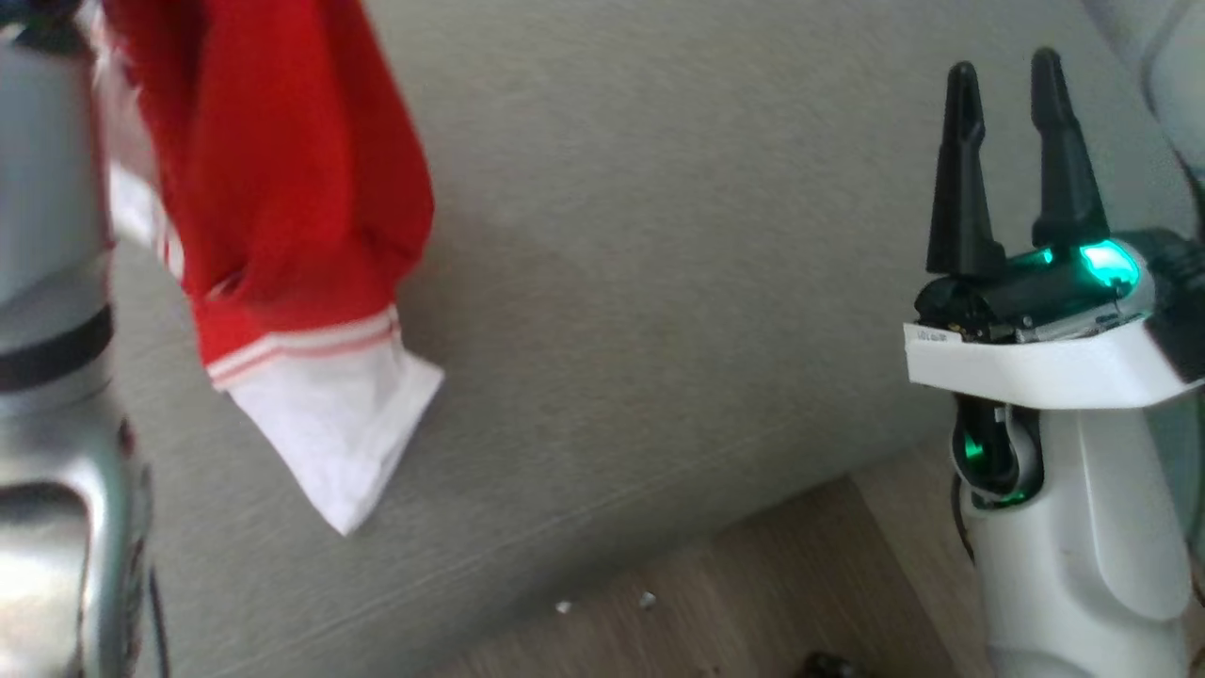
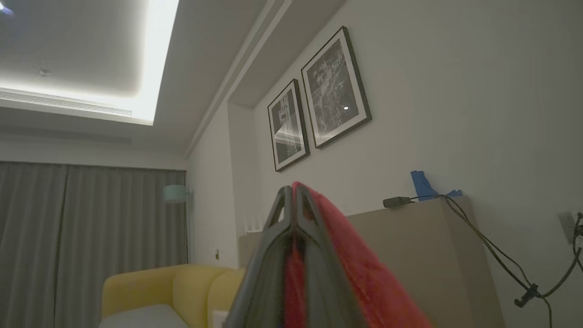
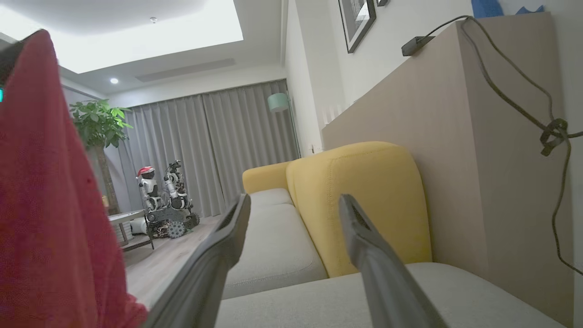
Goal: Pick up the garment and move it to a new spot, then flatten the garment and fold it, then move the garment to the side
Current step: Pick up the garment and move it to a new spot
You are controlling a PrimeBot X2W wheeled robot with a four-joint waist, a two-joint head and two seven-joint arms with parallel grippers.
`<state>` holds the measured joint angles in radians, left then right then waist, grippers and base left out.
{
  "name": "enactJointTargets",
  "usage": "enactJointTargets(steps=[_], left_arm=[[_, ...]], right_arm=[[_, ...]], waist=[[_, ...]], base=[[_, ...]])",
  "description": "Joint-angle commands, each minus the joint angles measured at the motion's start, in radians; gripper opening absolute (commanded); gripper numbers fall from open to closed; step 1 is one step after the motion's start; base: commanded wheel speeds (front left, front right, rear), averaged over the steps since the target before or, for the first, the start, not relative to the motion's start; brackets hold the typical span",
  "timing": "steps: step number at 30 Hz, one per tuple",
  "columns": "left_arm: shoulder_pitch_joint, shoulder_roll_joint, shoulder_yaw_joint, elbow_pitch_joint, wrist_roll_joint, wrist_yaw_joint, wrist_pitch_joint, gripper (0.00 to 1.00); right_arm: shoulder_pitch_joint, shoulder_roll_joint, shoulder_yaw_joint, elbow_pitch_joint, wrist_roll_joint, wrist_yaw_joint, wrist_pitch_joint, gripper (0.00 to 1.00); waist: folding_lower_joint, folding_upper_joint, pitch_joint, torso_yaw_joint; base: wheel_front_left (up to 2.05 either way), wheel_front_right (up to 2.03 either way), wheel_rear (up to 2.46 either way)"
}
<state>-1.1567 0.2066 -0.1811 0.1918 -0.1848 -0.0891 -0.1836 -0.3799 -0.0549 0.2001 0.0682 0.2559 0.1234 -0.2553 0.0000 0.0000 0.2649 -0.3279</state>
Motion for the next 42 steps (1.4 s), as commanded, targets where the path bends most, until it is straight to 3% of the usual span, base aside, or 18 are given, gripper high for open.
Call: enactJointTargets(steps=[1,7,8,9,15,20,27,35,42], left_arm=[[-0.072,0.01,-0.007,0.02,0.018,-0.004,-0.011,0.0],[-0.128,-0.068,-0.076,0.206,0.043,0.004,-0.041,0.03],[-0.135,-0.082,-0.093,0.248,0.049,0.003,-0.044,0.44],[-0.138,-0.098,-0.109,0.293,0.048,0.002,-0.046,1.0],[-0.143,-0.151,-0.218,0.526,-0.03,-0.027,0.047,1.0],[-0.163,-0.156,-0.289,0.587,-0.087,-0.035,0.017,1.0],[-0.175,-0.139,-0.292,0.643,-0.115,-0.037,-0.039,1.0],[-0.043,-0.07,-0.251,0.577,-0.153,-0.037,-0.075,1.0],[0.217,-0.007,-0.163,0.352,-0.187,-0.004,-0.078,1.0]], right_arm=[[-0.035,0.005,0.033,-0.048,0.02,0.007,-0.006,1.0],[-0.047,0.005,0.069,-0.075,0.058,0.007,-0.006,1.0],[-0.048,0.005,0.075,-0.079,0.064,0.007,-0.006,1.0],[-0.049,0.005,0.079,-0.083,0.069,0.007,-0.006,1.0],[-0.053,0.005,0.089,-0.1,0.087,0.007,-0.006,1.0],[-0.05,0.005,0.091,-0.095,0.076,0.007,-0.006,1.0],[-0.038,0.005,0.059,-0.071,0.028,0.007,-0.006,1.0],[-0.009,0.005,-0.011,-0.019,-0.069,0.007,-0.006,1.0],[0.033,0.005,-0.05,0.032,-0.141,0.007,-0.006,1.0]], waist=[[0.0,0.0,0.064,-0.084],[0.0,0.0,0.103,-0.155],[0.0,0.0,0.11,-0.166],[0.0,0.0,0.116,-0.173],[0.0,0.0,0.142,-0.184],[0.0,0.0,0.132,-0.142],[0.0,0.0,0.084,-0.04],[0.0,0.0,0.002,0.121],[0.0,0.0,-0.071,0.217]], base=[[0.0,0.0,0.0],[0.0,0.0,0.0],[0.0,0.0,0.0],[0.0,0.0,0.0],[0.0,0.0,0.0],[0.0,0.0,0.0],[0.0,0.0,0.0],[0.0,0.0,0.0],[0.0,0.0,0.0]])
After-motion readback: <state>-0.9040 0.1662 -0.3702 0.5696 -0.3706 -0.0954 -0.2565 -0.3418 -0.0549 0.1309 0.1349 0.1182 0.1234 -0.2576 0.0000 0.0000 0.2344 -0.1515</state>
